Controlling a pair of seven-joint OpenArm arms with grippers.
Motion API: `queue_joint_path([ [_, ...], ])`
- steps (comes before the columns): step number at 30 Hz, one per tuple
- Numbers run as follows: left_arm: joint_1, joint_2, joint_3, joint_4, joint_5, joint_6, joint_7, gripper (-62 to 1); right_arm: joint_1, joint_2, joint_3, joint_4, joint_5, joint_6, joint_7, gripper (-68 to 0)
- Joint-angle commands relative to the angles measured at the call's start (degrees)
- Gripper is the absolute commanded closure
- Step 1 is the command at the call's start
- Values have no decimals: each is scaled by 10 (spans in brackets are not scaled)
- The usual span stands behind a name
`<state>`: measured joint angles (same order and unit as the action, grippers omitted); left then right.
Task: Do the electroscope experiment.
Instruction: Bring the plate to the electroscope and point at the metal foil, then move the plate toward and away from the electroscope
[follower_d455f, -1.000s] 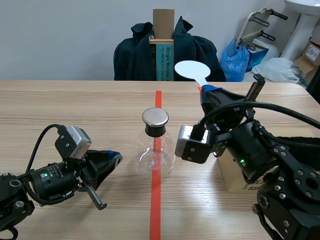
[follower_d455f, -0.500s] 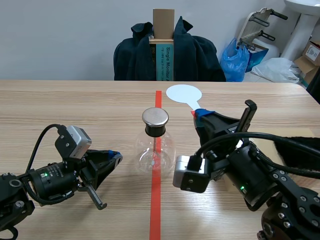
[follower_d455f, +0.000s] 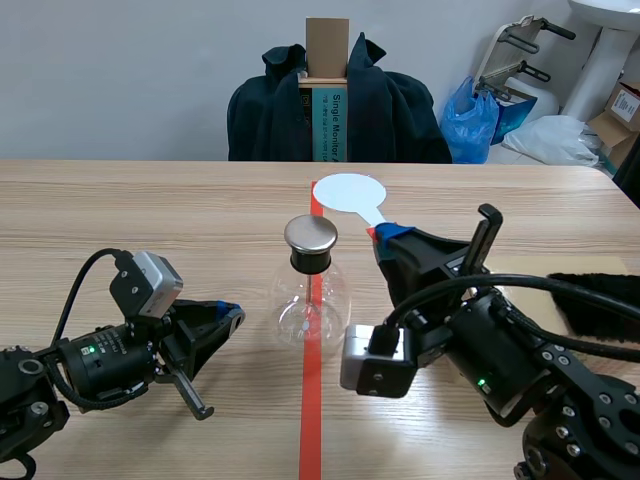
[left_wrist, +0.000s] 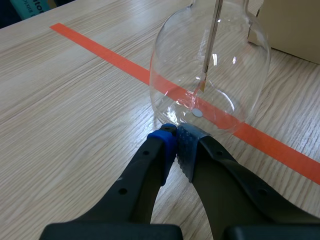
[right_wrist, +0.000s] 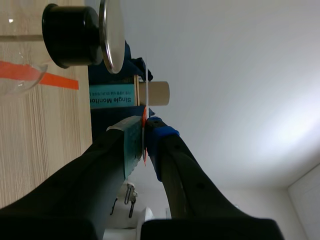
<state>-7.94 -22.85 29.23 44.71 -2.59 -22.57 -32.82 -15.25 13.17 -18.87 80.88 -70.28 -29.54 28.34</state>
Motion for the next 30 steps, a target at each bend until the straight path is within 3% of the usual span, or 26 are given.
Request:
queue_joint_path([
  [1,-3,3,-3,10,-6,-1,-8,-32,6,5,2,7,3,-8,12,-7],
  [7,-3,3,-3,10,-6,-1,-8,-32,4,5,2,7,3,-8,54,-7],
  [30,-3,3,-3,10,-6,-1,-8,-32,-13,6,2,7,-5,-9,100,-7],
])
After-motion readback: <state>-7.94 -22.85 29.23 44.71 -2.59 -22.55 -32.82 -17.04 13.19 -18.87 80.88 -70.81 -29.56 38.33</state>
